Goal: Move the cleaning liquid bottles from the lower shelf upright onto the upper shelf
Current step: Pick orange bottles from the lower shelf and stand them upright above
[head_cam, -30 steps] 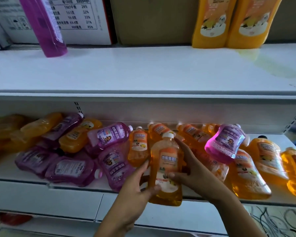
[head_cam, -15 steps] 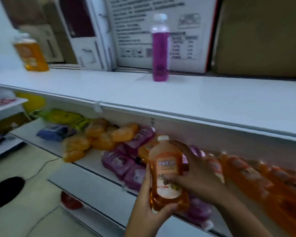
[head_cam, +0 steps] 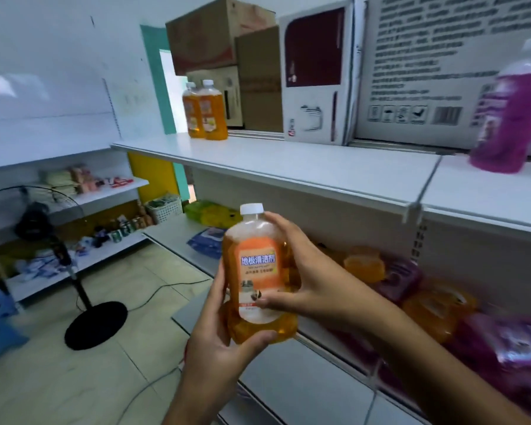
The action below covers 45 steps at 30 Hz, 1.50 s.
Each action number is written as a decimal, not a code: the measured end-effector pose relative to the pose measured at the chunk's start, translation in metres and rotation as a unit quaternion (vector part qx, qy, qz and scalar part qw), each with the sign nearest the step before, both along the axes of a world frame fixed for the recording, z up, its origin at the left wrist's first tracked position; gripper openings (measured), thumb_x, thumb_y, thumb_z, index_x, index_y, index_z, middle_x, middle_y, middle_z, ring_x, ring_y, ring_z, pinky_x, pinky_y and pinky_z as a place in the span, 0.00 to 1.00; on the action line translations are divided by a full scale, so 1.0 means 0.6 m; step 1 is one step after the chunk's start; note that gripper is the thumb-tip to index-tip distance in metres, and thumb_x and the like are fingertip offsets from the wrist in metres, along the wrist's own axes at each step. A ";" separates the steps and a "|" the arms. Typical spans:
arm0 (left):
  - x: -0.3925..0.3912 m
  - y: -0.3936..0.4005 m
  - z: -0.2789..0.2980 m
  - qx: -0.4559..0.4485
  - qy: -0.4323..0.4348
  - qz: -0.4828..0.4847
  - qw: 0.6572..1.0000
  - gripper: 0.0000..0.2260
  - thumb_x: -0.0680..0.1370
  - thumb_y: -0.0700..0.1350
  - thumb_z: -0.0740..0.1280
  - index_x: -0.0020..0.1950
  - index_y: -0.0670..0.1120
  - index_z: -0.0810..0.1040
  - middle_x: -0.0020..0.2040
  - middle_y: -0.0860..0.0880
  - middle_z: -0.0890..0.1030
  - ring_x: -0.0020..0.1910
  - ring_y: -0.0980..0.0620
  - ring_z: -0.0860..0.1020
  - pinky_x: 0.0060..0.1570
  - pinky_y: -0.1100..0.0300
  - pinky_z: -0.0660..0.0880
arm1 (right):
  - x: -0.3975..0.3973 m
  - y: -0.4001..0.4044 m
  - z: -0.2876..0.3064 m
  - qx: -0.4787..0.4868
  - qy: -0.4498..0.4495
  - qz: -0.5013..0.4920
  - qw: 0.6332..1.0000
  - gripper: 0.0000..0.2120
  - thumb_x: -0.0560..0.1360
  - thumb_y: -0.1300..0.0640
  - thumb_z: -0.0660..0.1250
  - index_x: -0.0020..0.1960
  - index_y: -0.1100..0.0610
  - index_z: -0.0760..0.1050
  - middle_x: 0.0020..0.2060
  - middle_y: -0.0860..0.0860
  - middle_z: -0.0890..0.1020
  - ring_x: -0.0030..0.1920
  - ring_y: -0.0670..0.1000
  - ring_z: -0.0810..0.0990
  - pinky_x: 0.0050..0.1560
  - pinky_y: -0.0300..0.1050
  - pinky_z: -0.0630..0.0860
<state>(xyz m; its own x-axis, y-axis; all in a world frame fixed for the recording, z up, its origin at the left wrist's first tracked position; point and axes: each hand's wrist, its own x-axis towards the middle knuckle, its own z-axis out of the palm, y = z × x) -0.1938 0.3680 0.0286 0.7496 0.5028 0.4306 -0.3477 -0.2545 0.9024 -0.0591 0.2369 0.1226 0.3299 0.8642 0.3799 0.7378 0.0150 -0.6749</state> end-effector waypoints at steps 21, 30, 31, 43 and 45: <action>0.188 0.445 0.296 0.275 -0.040 -0.056 0.959 0.48 0.68 0.53 0.76 0.79 0.64 0.50 0.68 0.62 0.72 0.62 0.60 0.79 0.58 0.63 0.78 | 0.116 0.381 0.216 0.151 -0.186 -0.138 0.961 0.49 0.69 0.63 0.78 0.78 0.42 0.51 0.74 0.48 0.55 0.67 0.49 0.69 0.57 0.37 0.80; 0.334 0.558 0.341 0.330 -0.049 -0.103 0.937 0.56 0.64 0.58 0.76 0.81 0.54 0.42 0.66 0.68 0.68 0.62 0.73 0.71 0.59 0.76 0.70 | 0.215 0.459 0.294 0.075 -0.271 -0.189 0.941 0.47 0.69 0.60 0.79 0.75 0.36 0.54 0.69 0.42 0.58 0.60 0.45 0.69 0.46 0.15 0.69; 0.349 0.570 0.344 0.341 -0.042 -0.112 0.932 0.57 0.63 0.58 0.76 0.81 0.51 0.42 0.65 0.68 0.68 0.59 0.75 0.71 0.58 0.78 0.69 | 0.221 0.469 0.292 0.069 -0.281 -0.198 0.937 0.47 0.69 0.60 0.78 0.74 0.36 0.53 0.69 0.41 0.58 0.59 0.45 0.69 0.44 0.15 0.68; 0.498 0.675 0.331 0.433 0.050 -0.170 0.884 0.56 0.70 0.55 0.78 0.79 0.55 0.35 0.73 0.55 0.70 0.69 0.55 0.72 0.69 0.52 0.71 | 0.324 0.573 0.255 -0.005 -0.275 -0.320 0.907 0.51 0.65 0.60 0.81 0.74 0.36 0.53 0.67 0.40 0.60 0.62 0.49 0.70 0.61 0.47 0.78; 0.507 0.693 0.332 0.492 0.068 -0.152 0.854 0.48 0.74 0.58 0.73 0.79 0.57 0.38 0.72 0.55 0.72 0.67 0.53 0.74 0.65 0.52 0.73 | 0.341 0.581 0.250 -0.009 -0.278 -0.342 0.897 0.51 0.65 0.61 0.81 0.74 0.36 0.53 0.68 0.40 0.60 0.64 0.52 0.71 0.62 0.51 0.78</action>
<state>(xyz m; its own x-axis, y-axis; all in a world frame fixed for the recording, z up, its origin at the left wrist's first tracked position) 0.1106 0.7836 0.2278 0.8580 -0.2802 0.4305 -0.4418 -0.8301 0.3401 0.1457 0.5853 0.2725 0.5495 0.5397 0.6378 0.7929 -0.5775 -0.1945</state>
